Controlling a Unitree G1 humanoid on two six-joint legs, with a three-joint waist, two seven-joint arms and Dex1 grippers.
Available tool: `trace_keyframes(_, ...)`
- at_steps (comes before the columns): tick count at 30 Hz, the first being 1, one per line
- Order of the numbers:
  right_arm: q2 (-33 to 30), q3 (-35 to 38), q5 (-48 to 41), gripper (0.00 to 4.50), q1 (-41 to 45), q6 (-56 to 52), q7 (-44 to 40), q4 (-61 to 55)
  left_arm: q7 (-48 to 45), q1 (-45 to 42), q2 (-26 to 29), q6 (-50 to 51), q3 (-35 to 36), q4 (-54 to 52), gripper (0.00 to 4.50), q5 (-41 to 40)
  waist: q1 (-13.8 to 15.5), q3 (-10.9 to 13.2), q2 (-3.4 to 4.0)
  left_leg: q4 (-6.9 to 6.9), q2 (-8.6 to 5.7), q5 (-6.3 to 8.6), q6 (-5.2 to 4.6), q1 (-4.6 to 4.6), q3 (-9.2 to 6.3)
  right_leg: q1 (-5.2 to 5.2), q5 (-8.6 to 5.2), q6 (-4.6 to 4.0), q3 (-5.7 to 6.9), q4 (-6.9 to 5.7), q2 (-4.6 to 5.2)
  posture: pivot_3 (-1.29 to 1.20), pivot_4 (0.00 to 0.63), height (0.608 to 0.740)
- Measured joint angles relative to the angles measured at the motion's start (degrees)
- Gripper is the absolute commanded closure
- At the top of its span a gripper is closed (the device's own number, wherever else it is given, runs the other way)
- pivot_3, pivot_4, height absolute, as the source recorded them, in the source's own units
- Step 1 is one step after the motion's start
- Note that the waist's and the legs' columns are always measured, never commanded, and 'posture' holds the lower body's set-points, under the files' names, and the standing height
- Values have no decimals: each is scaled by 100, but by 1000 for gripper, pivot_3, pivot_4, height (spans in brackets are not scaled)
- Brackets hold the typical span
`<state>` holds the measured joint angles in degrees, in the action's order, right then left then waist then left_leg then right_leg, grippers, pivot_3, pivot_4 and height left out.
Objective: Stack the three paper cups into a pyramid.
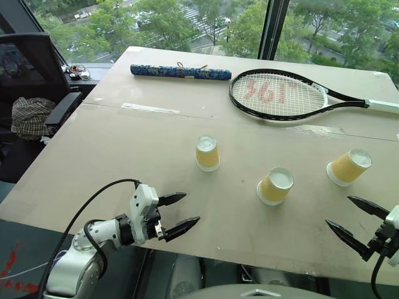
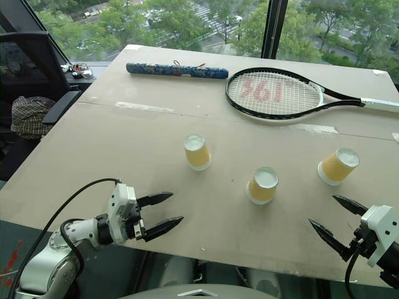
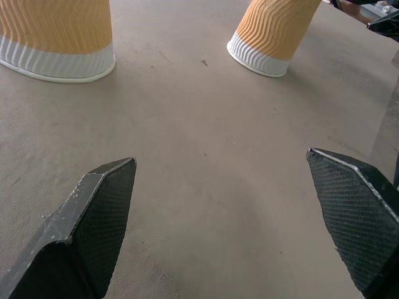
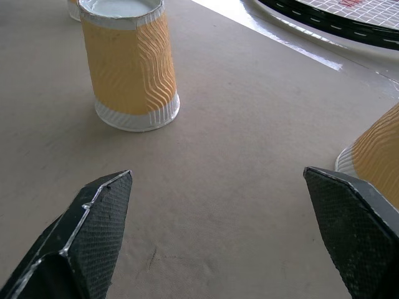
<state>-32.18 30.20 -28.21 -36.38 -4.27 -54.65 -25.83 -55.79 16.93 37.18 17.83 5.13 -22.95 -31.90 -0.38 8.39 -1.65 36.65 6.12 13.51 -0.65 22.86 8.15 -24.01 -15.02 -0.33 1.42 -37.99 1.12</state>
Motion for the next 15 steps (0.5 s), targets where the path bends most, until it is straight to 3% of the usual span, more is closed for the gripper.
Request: trace_keyframes(15, 20, -1263, -38, 143, 1512, -1063, 1059, -737, -988, -166, -23, -730, 168, 74, 0, -327, -20, -14, 22, 4, -14, -1, -2, -5, -17, 13, 4, -1, 9, 0, -8, 0, 150, 740)
